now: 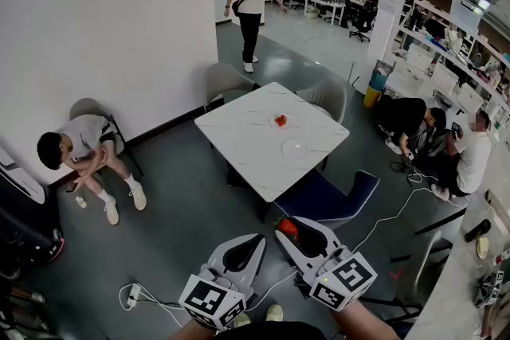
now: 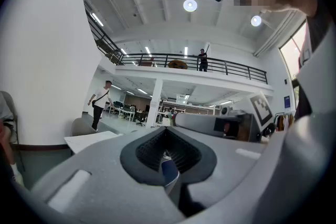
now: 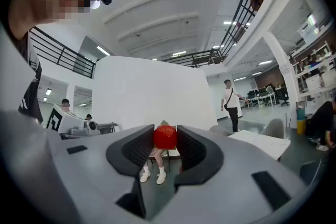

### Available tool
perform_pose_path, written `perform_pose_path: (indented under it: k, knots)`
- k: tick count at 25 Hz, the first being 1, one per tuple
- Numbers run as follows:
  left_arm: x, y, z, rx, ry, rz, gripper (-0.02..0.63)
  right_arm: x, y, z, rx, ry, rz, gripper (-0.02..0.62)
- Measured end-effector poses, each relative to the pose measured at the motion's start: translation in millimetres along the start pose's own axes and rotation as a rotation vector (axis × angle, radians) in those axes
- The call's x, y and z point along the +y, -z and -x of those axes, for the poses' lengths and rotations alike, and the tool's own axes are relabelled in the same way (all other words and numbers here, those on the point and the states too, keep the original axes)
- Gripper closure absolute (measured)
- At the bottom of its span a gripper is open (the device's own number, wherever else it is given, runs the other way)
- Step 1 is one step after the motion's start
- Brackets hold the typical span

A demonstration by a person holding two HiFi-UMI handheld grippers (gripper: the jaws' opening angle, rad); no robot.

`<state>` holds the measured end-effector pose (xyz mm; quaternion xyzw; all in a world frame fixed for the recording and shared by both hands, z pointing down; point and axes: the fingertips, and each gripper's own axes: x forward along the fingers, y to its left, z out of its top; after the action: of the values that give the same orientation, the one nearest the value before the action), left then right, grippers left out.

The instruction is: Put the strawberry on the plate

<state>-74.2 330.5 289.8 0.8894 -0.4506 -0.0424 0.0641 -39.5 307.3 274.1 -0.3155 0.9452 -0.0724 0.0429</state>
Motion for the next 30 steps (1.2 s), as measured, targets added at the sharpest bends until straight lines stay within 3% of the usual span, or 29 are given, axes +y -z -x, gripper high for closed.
perform_pose_path:
  k: [9, 15, 30]
  knots:
    - [-11, 4, -5, 0.003, 0.001, 0.006, 0.597, -5, 2, 12, 0.004, -0.003, 0.001, 0.459]
    - [-22, 14, -11, 0.015, -0.002, 0.014, 0.597, -8, 10, 24, 0.009, -0.032, -0.053, 0.457]
    - [-48, 17, -57, 0.026, -0.019, 0.011, 0.597, -62, 0, 68, -0.022, -0.009, -0.099, 0.457]
